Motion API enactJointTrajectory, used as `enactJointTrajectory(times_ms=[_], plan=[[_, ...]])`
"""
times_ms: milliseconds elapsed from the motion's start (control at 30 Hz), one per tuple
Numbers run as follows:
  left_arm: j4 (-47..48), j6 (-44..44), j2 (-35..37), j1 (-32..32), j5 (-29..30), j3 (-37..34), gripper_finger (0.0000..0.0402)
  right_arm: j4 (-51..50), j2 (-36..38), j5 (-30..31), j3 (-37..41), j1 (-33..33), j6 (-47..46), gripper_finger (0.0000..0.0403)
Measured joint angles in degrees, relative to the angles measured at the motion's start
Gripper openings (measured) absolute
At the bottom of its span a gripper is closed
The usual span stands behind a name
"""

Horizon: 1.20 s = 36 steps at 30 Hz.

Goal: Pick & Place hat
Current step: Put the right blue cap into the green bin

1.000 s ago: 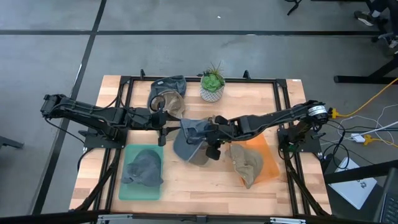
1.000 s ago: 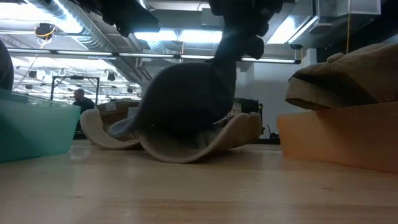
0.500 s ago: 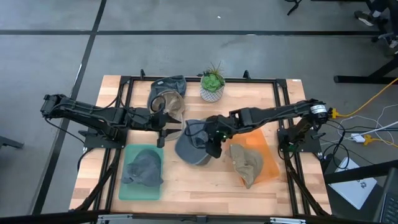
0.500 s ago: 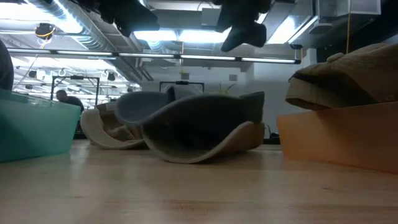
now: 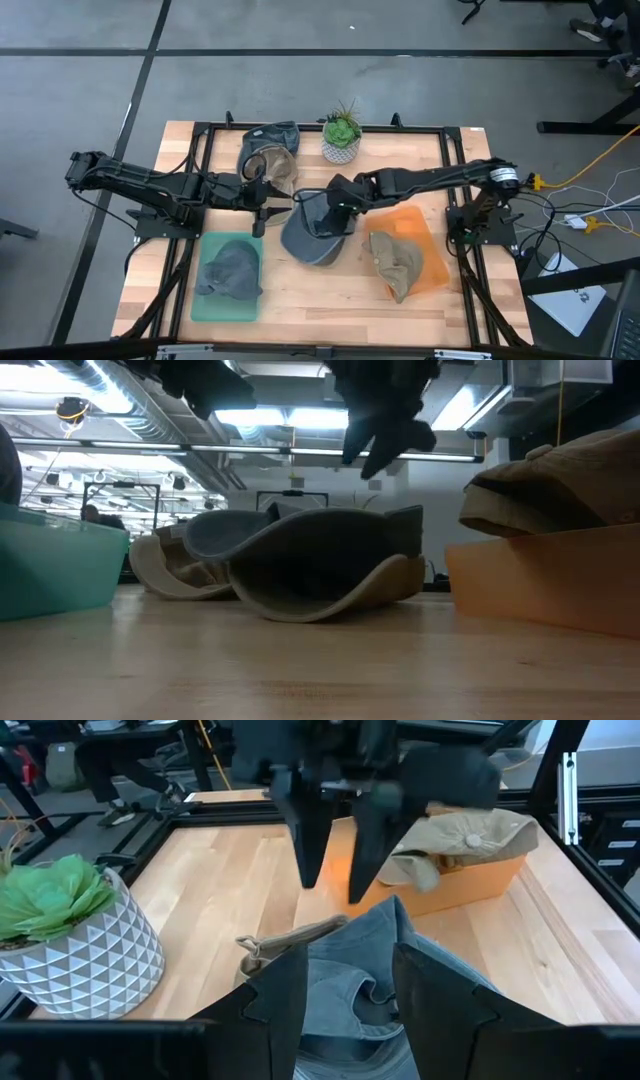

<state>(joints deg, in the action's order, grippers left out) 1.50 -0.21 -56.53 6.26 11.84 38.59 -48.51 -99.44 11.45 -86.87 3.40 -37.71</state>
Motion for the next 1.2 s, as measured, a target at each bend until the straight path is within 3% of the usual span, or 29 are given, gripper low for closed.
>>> enactJointTrajectory(times_ms=[367, 867, 1200], plan=[[0.02, 0.65, 0.00, 0.00, 0.02, 0.00, 0.0143, -4.32, -6.25, -1.06, 0.00, -3.75, 0.16, 0.0203], [1.20, 0.99, -0.01, 0.00, 0.03, -0.04, 0.0143, -2.97, -12.72, -1.16, 0.00, -6.63, 4.64, 0.0235], [1.51, 1.03, 0.00, -0.02, 0.05, -0.02, 0.0143, 0.31, -14.46, -5.29, 0.02, -8.30, 9.39, 0.0236]])
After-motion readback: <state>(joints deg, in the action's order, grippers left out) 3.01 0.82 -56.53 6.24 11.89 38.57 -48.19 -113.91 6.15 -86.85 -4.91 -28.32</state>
